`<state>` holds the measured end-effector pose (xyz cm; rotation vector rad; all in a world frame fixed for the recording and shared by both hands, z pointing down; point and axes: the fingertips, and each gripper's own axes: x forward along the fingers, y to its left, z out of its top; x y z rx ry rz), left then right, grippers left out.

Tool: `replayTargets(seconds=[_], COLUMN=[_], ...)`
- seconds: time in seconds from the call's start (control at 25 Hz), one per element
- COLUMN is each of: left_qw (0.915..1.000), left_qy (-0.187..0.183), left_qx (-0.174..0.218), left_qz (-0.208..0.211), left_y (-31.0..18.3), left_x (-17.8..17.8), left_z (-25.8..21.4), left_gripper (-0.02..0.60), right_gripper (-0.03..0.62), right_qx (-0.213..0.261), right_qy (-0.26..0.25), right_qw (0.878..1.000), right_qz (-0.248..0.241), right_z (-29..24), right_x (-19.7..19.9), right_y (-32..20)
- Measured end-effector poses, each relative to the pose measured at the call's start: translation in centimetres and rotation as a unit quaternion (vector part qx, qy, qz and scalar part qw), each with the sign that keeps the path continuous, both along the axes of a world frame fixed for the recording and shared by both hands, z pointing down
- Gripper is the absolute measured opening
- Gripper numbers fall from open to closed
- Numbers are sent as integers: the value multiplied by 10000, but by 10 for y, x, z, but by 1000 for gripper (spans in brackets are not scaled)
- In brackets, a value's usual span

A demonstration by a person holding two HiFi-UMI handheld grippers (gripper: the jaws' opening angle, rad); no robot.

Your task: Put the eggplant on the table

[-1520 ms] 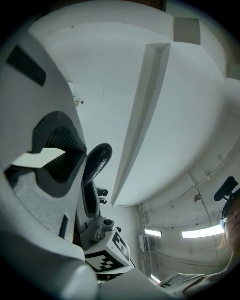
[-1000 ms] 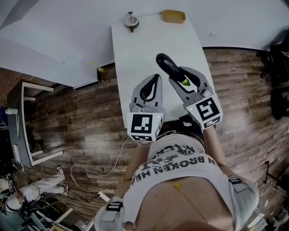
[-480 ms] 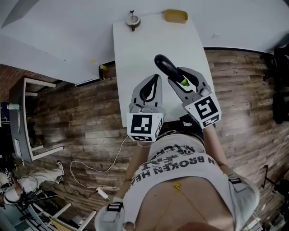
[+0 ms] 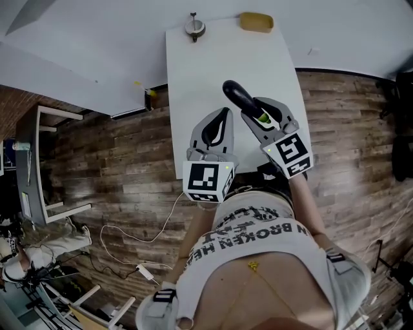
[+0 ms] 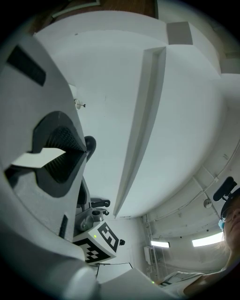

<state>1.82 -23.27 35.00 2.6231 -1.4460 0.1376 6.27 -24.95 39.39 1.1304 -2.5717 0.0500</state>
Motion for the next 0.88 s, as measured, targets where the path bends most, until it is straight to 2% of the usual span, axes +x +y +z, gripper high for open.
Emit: replayTargets(seconds=[0.28,0.88], left_qw=[9999,9993], left_qy=[60,53], left_qx=[-93,-282], left_qz=[-46,-238], left_y=[1,7], left_x=[-4,-18], left_z=[6,20], left_gripper=[-2,-2], right_gripper=[167,167], right_qx=[-246,-747], right_qy=[90,718], right_qw=[9996,9944], right_qz=[-45,-207], right_z=[24,90], right_x=[-3,-8], right_y=[-4,-4])
